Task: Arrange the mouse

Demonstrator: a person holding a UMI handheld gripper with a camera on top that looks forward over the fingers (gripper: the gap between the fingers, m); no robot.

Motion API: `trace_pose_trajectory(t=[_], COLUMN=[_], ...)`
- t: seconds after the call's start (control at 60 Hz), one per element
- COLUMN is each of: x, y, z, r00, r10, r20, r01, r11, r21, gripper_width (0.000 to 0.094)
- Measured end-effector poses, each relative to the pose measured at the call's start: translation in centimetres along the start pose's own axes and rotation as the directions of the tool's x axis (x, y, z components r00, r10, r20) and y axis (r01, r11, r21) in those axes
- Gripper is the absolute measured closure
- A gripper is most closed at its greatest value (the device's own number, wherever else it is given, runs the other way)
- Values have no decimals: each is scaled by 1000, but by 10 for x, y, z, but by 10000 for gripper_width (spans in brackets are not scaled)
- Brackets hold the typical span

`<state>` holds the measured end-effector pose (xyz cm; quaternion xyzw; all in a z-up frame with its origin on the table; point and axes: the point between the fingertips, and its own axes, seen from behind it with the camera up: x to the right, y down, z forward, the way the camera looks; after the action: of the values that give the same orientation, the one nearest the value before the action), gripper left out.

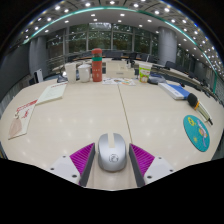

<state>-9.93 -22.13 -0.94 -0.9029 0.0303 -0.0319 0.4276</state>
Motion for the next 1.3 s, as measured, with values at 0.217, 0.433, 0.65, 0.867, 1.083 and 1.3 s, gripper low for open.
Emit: trace_pose_trajectory(t=[0.217,0.433,0.65,0.867,1.083,1.3], x=[-5,-10,-10,111,286,380], y=[-2,-5,-106,-202,-152,-50], z=[9,3,-67,-126,-71,3], r00=[999,998,992,992,993,995], r10=[-33,-42,-31,42,117,80], r20=[17,40,122,120,9,-64], r01=[33,43,8,-80,-116,-77], r11=[999,999,984,938,968,995], r21=[-7,-10,179,336,223,56], gripper_width=[475,566,570,571,572,570])
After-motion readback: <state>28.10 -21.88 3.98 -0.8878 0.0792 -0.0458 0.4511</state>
